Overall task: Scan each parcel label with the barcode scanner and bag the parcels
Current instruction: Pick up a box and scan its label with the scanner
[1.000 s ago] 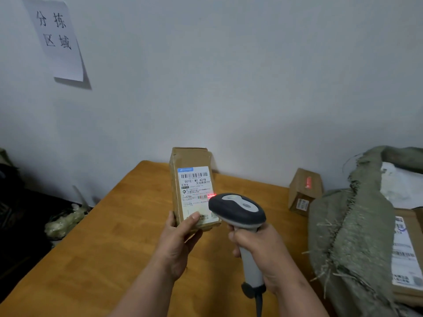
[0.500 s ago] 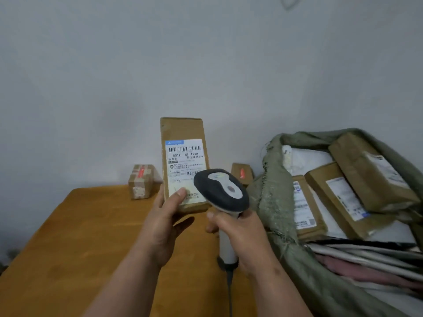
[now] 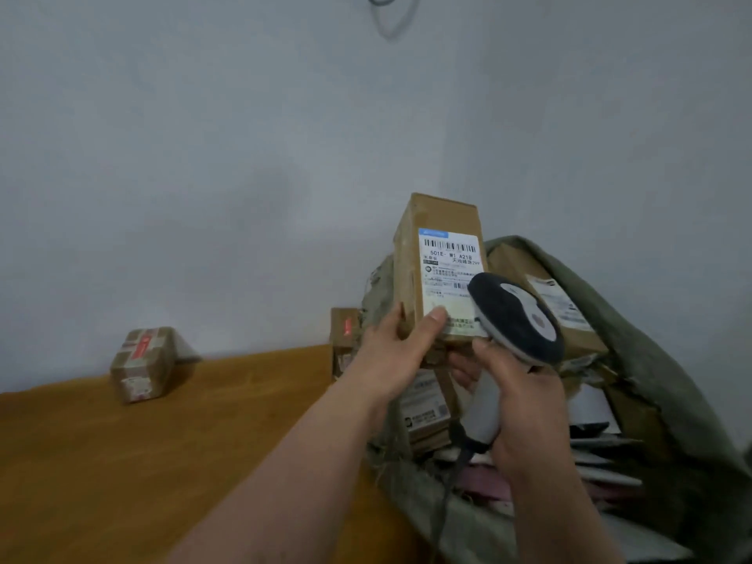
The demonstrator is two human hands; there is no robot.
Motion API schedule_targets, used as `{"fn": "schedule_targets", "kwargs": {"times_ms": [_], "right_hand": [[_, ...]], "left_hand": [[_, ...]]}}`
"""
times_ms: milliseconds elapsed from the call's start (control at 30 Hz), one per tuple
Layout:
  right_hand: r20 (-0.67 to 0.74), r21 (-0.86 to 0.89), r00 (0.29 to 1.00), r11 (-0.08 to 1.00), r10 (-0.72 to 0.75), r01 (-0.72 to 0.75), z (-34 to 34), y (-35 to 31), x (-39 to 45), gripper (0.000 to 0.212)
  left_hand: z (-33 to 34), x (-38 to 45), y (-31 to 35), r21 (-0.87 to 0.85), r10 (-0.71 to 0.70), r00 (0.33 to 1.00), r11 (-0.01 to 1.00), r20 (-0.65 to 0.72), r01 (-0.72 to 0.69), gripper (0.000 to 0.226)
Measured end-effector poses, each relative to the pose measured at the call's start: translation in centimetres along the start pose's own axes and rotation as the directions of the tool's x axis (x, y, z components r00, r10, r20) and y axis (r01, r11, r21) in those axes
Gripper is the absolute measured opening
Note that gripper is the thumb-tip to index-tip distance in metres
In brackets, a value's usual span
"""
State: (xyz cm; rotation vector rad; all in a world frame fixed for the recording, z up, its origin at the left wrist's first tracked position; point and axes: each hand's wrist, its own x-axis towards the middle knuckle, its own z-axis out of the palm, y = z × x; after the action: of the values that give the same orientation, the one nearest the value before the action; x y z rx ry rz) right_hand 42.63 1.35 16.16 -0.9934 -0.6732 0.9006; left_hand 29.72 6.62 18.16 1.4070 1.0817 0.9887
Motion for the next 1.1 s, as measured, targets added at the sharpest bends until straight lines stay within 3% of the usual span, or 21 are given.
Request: {"fn": "schedule_targets", "kwargs": {"times_ms": [133,267,400,567,700,800,933,1100], "right_hand": [[-0.004,-0.045,1.0,0.999,0.017,-0.017,-3.2,-1.5,5.9,0.026],[-0.014,-0.082,0.993,0.99,0.118,-0.118,-5.5,-0.8,11.0,0.034],[-0.047,-0.089,0.985,0.981,0.166,-0.17,-6.9,1.1,13.5,0.028],[0.052,-0.117,0.973,0.969,0.224,-0.217,-6.6,2.0,14.3,0.028],[0.118,-0.179,0.96,0.957,0.253,-0.23,-5.6,2.1,14.0,0.018],[0.016,-0.147,0.98,0.97,0.198,-0.194,-5.6,2.1,12.9,0.019],[-0.057,-0.159,0.994,0.982,0.092,-0.1,-5.0,0.7,10.0,0.022],[0.095,-0.282,0.994,0.959,0.063,-0.034,-0.9,-1.6,2.8,0.021]], "left_hand": [[4.4,5.0,0.6,0.107,0.034,0.999,0.994,0.011,-0.035,0.062],[7.1,8.0,-0.4,0.332,0.029,1.0,0.943,-0.005,-0.026,0.051],[8.4,9.3,-2.2,0.493,0.027,0.999,0.87,-0.023,-0.012,0.045],[8.1,9.5,-2.8,0.501,0.009,0.992,0.863,-0.129,0.058,0.047],[7.0,8.5,-2.5,0.589,-0.012,0.98,0.798,-0.197,0.128,0.047],[5.6,7.1,-1.6,0.611,0.04,0.963,0.78,-0.266,0.136,0.044],[3.1,4.5,-1.0,0.564,0.056,0.945,0.813,-0.323,0.144,0.045],[-2.2,0.0,-2.6,0.391,0.025,0.946,0.914,-0.324,0.11,0.046]]}}
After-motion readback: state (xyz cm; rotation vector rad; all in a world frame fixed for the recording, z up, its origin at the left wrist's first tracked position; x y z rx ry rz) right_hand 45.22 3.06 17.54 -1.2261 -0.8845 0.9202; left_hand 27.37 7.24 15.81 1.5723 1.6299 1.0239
